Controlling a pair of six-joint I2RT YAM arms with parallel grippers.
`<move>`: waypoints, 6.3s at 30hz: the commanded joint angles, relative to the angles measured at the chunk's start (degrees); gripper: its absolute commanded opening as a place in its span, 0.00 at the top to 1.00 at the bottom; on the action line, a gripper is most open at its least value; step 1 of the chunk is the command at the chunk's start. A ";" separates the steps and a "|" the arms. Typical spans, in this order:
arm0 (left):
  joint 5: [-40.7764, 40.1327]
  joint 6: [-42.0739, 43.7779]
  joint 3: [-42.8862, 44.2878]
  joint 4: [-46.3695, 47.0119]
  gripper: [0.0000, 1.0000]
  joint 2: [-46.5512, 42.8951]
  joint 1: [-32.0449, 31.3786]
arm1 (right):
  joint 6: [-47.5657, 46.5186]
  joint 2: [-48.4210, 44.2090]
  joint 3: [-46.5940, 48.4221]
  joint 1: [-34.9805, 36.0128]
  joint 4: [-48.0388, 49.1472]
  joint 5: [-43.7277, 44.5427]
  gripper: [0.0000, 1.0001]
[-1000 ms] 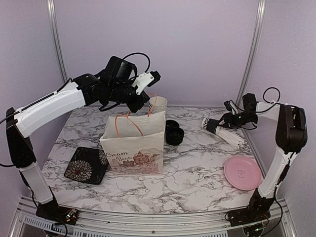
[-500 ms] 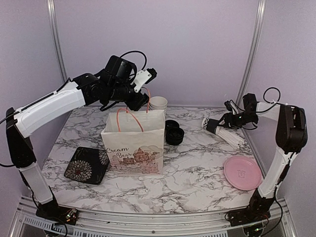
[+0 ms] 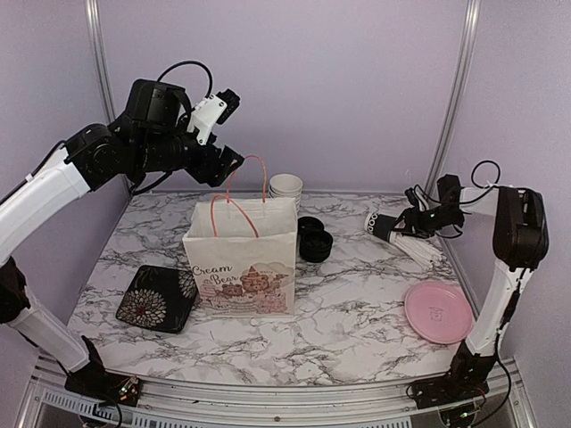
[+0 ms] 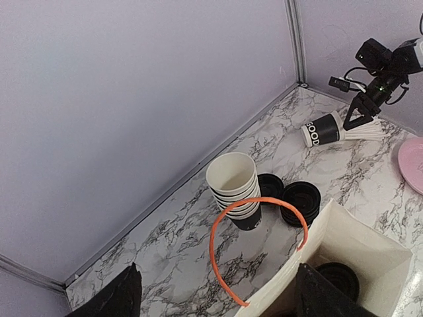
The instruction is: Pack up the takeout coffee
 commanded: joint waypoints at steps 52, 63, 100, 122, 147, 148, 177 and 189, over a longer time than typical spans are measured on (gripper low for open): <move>-2.04 -3.15 -4.70 -5.50 0.19 -6.38 -0.31 | 5.69 5.20 0.97 -0.58 8.75 -8.12 0.98; -1.97 -2.82 -6.62 -5.54 0.19 -7.63 -0.31 | 0.95 0.20 0.69 -0.58 3.05 -3.69 1.00; -1.23 -2.03 -10.58 -5.45 0.19 -13.98 -0.32 | -29.31 -13.99 1.50 27.93 -23.76 49.96 1.00; -1.41 -0.51 -13.99 -4.03 0.19 -12.16 -0.35 | -49.52 -11.16 4.80 30.00 -42.14 52.95 1.00; -0.69 -0.09 -15.23 -3.05 0.18 -13.08 -0.31 | -48.14 -10.32 8.26 32.82 -39.08 57.86 0.70; -0.72 -0.11 -15.16 -3.01 0.18 -13.12 -0.31 | -48.06 -10.73 8.42 32.82 -38.99 57.58 0.68; 2.13 -8.76 -9.59 -2.38 0.18 -15.95 -0.40 | -23.60 -30.30 8.40 13.77 -13.30 29.26 0.62; 2.15 -8.09 -10.28 -2.26 0.18 -15.09 -0.40 | -17.47 -25.32 12.20 7.76 -16.82 23.58 0.56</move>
